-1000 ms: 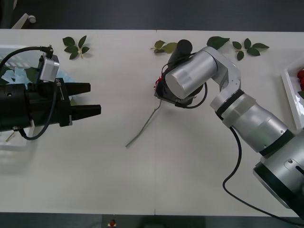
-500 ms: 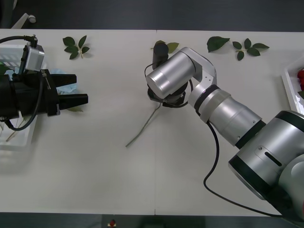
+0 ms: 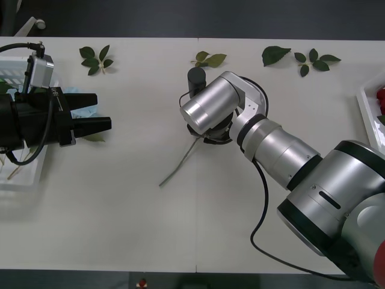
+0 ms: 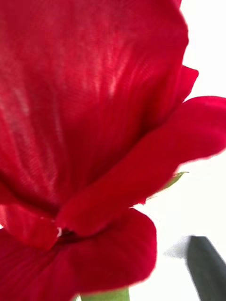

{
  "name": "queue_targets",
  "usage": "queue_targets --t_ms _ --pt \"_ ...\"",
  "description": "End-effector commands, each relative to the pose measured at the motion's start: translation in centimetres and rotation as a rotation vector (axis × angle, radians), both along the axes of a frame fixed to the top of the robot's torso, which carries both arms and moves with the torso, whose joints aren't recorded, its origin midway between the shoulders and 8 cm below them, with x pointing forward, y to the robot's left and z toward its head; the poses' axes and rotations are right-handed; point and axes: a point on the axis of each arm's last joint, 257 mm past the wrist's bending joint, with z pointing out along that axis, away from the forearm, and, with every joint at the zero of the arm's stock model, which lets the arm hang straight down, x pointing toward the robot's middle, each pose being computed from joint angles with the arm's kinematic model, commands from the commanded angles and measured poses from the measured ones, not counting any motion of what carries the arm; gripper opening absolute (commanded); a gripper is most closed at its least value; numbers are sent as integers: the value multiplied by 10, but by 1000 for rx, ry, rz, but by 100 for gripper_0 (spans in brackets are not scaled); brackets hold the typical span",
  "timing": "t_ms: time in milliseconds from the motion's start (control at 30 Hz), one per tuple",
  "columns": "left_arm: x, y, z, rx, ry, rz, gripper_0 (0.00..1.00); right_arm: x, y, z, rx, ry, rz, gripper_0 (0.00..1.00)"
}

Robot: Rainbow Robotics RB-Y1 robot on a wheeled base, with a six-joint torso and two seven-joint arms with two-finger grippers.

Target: Put the red flowers into the right box and the blue flowers into the left box

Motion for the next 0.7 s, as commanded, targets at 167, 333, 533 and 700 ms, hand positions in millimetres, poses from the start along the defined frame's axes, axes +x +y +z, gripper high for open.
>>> queue_targets --t_ms 167,333,533,700 --pt "-12 -3 0 31 -26 -48 89 12 23 24 53 -51 -5 0" --pt "-11 -4 0 28 -26 -47 89 13 25 25 60 -57 -3 0" --pt "-11 -3 -1 27 -23 -45 89 13 25 25 61 -59 -3 0" --pt "-11 -3 -1 31 -26 -45 89 18 20 30 72 -64 2 0"
